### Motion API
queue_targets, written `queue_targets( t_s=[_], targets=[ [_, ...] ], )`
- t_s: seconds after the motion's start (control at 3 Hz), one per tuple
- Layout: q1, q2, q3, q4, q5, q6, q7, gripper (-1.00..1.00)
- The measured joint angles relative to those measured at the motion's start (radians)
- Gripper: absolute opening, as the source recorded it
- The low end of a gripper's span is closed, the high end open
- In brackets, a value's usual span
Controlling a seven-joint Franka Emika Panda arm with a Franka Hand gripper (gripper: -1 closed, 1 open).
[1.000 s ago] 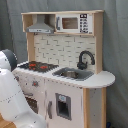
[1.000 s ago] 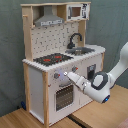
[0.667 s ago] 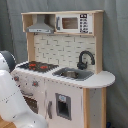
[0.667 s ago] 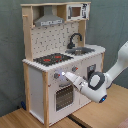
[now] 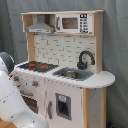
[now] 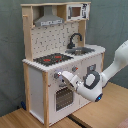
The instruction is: Play with the kitchen
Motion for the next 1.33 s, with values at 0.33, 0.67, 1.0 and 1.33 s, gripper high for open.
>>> queue_targets(
  t_s=[0.33,0.67,1.0,1.33],
  targets=[
    [-0.030,-0.017,0.004,0.058,0.021,0.063,0.033,1.00],
    [-0.051,-0.062,0.009,0.114,0.080,0.103,0.033,1.00],
    [-0.072,-0.069,0.009,0.144,0.146,0.114,-0.032,1.00],
    [-0.072,-0.070,0.009,0.144,0.158,0.112,-0.067,1.00]
  ],
)
